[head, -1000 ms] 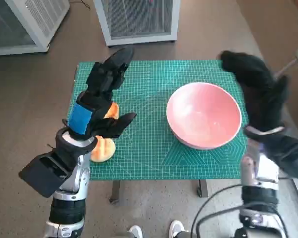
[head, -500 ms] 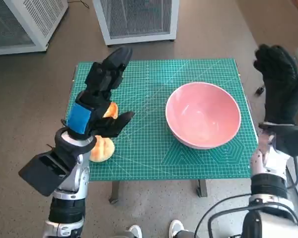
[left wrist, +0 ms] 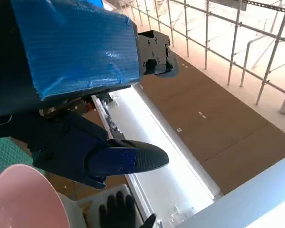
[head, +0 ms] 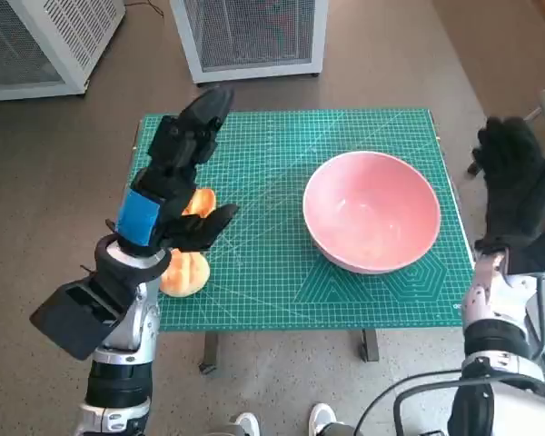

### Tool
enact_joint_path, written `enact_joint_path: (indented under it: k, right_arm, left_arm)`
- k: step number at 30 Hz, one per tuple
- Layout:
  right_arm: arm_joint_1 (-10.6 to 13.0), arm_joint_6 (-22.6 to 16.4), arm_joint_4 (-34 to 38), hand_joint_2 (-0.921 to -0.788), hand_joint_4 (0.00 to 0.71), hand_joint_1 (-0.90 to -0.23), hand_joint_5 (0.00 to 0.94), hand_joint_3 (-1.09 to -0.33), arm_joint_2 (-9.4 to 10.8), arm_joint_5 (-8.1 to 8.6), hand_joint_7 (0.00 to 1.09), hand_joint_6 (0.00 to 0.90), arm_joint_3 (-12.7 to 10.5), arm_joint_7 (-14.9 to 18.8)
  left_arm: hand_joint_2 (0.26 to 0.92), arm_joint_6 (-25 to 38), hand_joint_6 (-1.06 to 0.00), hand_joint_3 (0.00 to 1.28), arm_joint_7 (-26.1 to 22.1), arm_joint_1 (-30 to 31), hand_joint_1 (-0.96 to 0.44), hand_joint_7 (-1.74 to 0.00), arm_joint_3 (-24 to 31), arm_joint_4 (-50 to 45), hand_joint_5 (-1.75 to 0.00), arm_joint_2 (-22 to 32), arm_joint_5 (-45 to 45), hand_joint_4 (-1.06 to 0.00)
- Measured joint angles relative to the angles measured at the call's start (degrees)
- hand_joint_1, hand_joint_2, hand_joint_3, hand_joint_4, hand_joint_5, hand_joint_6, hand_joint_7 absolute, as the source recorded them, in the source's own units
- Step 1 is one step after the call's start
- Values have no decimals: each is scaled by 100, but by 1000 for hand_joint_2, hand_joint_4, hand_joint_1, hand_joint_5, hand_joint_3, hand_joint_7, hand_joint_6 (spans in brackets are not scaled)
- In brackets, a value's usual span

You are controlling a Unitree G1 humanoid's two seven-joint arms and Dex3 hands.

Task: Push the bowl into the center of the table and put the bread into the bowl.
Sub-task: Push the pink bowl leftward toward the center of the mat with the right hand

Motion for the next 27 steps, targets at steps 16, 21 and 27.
enact_joint_path:
  k: [16, 21, 27]
  right_arm:
    - [-15, 583, 345, -921, 233, -367, 1, -663, 462, -11, 433, 67, -177, -51]
    - [-27, 739, 399, -921, 240, -390, 3, -652, 628, -15, 395, 91, -184, -139]
    - [-81, 959, 428, -921, 251, -395, 7, -645, 800, -17, 389, 120, -182, -201]
  left_arm:
    - [921, 6, 1, 414, -11, 89, -610, -471, 70, -150, -14, 141, -10, -147]
    - [921, 9, 1, 408, -53, 182, -621, -469, 119, -172, -13, 214, -28, -149]
    - [921, 12, 0, 401, -83, 293, -630, -466, 188, -189, -13, 308, -52, -152]
